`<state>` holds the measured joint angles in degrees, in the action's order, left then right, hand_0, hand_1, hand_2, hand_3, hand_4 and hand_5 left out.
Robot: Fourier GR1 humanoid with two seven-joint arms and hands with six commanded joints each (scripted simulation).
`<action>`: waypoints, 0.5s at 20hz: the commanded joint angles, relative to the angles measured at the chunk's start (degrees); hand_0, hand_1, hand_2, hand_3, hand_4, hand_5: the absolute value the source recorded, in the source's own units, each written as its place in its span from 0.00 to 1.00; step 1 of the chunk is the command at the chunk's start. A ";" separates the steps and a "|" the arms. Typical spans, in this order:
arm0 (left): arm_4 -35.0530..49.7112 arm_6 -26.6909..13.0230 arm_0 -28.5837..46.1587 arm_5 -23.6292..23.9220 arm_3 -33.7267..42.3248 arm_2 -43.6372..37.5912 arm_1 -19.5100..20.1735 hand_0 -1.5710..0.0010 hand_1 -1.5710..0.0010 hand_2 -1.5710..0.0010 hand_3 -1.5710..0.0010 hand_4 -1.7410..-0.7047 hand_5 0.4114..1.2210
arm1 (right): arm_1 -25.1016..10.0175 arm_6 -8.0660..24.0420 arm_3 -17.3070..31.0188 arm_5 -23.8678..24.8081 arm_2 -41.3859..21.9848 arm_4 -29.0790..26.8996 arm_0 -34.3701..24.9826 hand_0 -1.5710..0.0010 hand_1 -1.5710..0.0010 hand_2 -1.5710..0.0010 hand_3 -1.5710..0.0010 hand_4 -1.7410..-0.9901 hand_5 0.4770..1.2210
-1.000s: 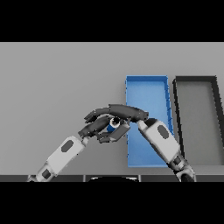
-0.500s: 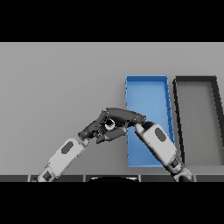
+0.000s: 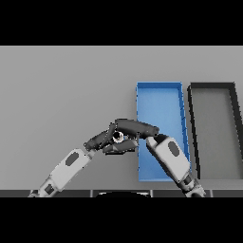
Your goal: Pick up the blue pipe and place it into the blue bin.
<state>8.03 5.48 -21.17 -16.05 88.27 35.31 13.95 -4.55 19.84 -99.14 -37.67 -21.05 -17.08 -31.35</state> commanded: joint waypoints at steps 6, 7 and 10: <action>-3.60 -1.80 -0.39 0.99 -1.37 -1.15 -0.09 0.90 0.91 0.91 0.96 0.83 0.53 | 2.07 0.47 -1.39 -0.20 1.74 -0.23 0.67 0.00 0.00 0.00 0.00 0.34 0.99; -4.15 -1.94 -0.42 1.50 -1.78 -1.06 -0.16 0.92 0.93 0.93 0.97 0.86 0.47 | 2.81 1.41 -0.82 -0.34 1.60 0.46 0.43 0.00 0.00 0.00 0.00 0.34 0.99; -4.26 -1.63 -0.04 2.03 -1.73 -1.00 -0.35 0.96 0.96 0.96 0.99 0.88 0.34 | 3.09 1.27 -0.65 -1.24 2.90 0.40 0.59 0.00 0.00 0.00 0.00 0.34 1.00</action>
<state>3.79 3.92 -21.20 -13.98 86.54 34.29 13.60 -1.48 21.18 -99.79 -39.00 -18.15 -16.67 -30.76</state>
